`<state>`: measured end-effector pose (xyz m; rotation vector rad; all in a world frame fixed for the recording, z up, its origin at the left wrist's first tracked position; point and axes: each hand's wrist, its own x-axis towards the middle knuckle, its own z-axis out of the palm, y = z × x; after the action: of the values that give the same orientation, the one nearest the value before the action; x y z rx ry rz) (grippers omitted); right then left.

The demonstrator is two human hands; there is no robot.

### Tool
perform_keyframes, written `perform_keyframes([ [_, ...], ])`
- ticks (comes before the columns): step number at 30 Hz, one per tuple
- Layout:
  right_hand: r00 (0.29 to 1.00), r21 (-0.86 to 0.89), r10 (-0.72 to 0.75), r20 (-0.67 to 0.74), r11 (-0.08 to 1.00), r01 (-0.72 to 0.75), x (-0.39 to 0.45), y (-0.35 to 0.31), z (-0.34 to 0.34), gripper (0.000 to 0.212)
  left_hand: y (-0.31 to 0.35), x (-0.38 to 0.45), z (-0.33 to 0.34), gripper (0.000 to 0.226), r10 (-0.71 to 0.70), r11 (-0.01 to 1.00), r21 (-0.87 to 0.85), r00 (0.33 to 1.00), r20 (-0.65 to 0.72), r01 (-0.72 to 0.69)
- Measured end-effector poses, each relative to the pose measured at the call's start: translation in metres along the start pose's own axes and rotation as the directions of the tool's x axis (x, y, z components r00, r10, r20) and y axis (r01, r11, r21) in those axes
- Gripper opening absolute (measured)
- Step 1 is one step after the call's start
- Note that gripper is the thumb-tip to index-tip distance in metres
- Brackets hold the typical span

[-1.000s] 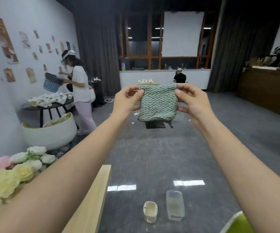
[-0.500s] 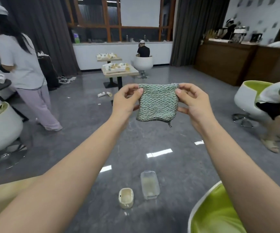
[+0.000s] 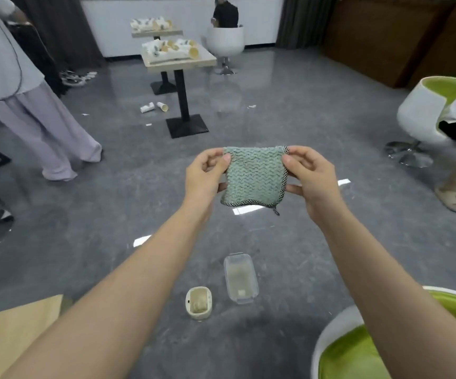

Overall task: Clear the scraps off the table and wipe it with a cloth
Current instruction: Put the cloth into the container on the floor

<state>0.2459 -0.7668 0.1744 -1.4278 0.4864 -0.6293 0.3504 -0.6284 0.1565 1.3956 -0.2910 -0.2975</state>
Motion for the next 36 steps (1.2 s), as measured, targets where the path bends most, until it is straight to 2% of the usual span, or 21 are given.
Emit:
perform_keyframes([
  [6,0.996,-0.041,0.081,-0.042,0.996,-0.083,0.033,0.104,-0.002,0.012,-0.099,0.042,-0.008,0.009,-0.079,0.996,0.049,0.997,0.013,0.078],
  [15,0.977,-0.064,0.209,-0.049,0.975,-0.212,0.053,0.313,-0.02,0.011,-0.295,0.059,-0.029,0.015,-0.2,0.974,0.102,0.979,-0.03,0.202],
  [19,0.96,-0.083,0.273,-0.062,0.957,-0.277,0.051,0.411,-0.036,0.016,-0.396,0.051,-0.035,0.008,-0.297,0.947,0.106,0.953,-0.063,0.303],
  [24,0.929,-0.102,0.358,-0.092,0.925,-0.367,0.045,0.532,-0.063,0.009,-0.515,0.039,-0.035,0.012,-0.403,0.906,0.095,0.909,-0.105,0.412],
  [28,0.899,-0.136,0.418,-0.128,0.891,-0.434,0.038,0.62,-0.081,0.009,-0.606,0.031,-0.038,0.006,-0.456,0.879,0.097,0.882,-0.12,0.468],
  [36,0.855,-0.165,0.492,-0.162,0.841,-0.515,0.032,0.763,-0.099,0.022,-0.752,0.026,-0.055,0.008,-0.527,0.817,0.177,0.835,-0.158,0.549],
])
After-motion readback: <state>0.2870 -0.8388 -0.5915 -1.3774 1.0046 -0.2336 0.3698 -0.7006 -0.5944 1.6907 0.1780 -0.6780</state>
